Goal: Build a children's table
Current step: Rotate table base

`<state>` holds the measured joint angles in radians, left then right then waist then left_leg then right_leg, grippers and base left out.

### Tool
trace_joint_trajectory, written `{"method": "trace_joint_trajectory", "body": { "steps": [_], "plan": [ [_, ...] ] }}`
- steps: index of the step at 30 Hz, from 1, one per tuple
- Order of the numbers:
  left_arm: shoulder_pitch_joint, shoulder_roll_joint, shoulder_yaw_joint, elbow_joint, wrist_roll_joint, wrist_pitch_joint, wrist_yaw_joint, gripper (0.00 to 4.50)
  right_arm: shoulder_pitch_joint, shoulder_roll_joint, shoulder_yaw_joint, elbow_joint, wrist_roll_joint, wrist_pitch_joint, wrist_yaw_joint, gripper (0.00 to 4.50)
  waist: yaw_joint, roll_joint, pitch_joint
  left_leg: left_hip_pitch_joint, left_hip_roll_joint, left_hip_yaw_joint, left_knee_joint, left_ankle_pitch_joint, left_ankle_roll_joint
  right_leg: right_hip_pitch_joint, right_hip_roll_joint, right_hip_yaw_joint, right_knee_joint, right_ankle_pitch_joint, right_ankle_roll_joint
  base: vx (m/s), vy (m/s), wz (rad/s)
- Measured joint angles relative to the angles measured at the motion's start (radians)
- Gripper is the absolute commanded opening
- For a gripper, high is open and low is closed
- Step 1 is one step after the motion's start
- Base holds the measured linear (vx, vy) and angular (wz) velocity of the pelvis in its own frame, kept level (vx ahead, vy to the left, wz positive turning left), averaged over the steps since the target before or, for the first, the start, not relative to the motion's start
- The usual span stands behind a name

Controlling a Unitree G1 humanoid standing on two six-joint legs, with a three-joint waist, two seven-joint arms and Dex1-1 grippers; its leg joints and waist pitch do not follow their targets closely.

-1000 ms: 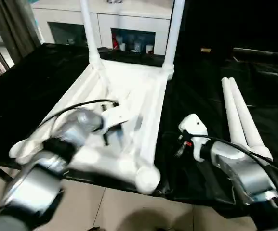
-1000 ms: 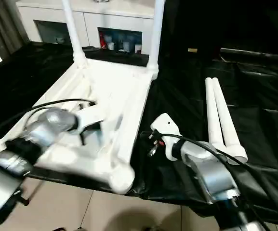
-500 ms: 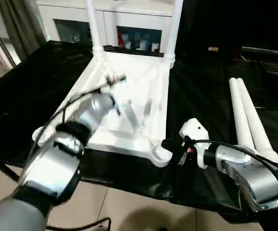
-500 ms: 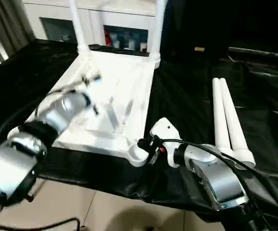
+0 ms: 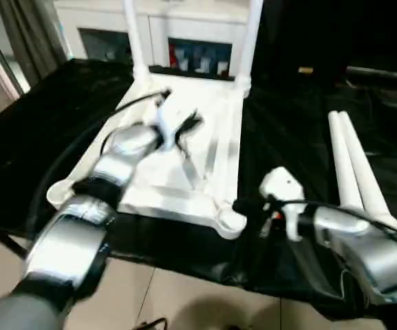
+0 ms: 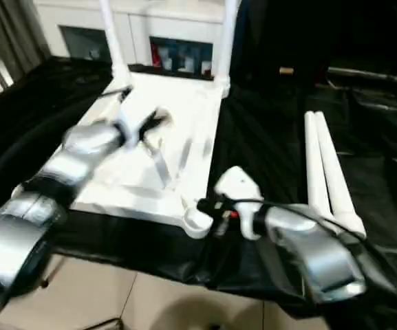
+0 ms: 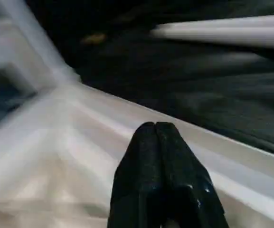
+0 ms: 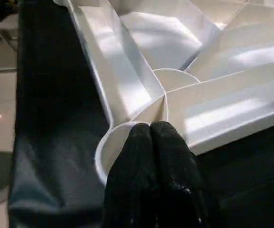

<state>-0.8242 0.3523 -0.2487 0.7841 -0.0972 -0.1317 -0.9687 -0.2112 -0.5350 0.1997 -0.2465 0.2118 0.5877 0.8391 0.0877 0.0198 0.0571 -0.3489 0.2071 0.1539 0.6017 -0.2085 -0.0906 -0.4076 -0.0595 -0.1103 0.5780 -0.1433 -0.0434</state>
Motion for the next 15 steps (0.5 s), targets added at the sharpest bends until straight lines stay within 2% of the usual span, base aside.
{"method": "trace_joint_trajectory", "body": {
  "steps": [3,7,12,15],
  "plan": [
    [0.094,0.061,-0.044,-0.145,-0.069,0.086,-0.158,0.03,0.007,-0.039,-0.007,-0.010,-0.006,0.001,0.011,0.00,0.004,0.000,0.000,0.000,0.000,0.001,0.000,-0.002,-0.005,0.000,0.000,0.000,0.000,0.000,0.000,0.000,0.000,0.00],
    [0.166,0.111,-0.091,-0.302,-0.105,0.197,-0.307,0.03,0.005,-0.092,-0.007,-0.024,-0.010,0.014,0.035,0.00,0.005,0.001,0.000,0.002,0.000,0.007,0.000,-0.002,-0.005,0.002,-0.004,0.001,0.000,-0.002,0.003,0.000,0.000,0.00],
    [0.210,0.116,-0.131,-0.370,-0.103,0.270,-0.357,0.03,0.004,-0.134,-0.015,-0.024,-0.013,0.022,0.053,0.00,-0.001,0.002,0.000,0.007,0.000,0.012,0.000,-0.002,-0.005,0.004,-0.003,0.002,0.000,-0.001,0.004,0.000,0.000,0.00],
    [0.227,0.103,-0.162,-0.386,-0.078,0.271,-0.333,0.03,0.000,-0.150,-0.015,-0.021,-0.015,0.023,0.055,0.00,-0.003,0.006,-0.002,0.008,0.000,0.012,0.000,-0.002,-0.005,0.005,-0.003,0.003,0.000,-0.001,0.005,0.000,0.000,0.00]
  ]
}}
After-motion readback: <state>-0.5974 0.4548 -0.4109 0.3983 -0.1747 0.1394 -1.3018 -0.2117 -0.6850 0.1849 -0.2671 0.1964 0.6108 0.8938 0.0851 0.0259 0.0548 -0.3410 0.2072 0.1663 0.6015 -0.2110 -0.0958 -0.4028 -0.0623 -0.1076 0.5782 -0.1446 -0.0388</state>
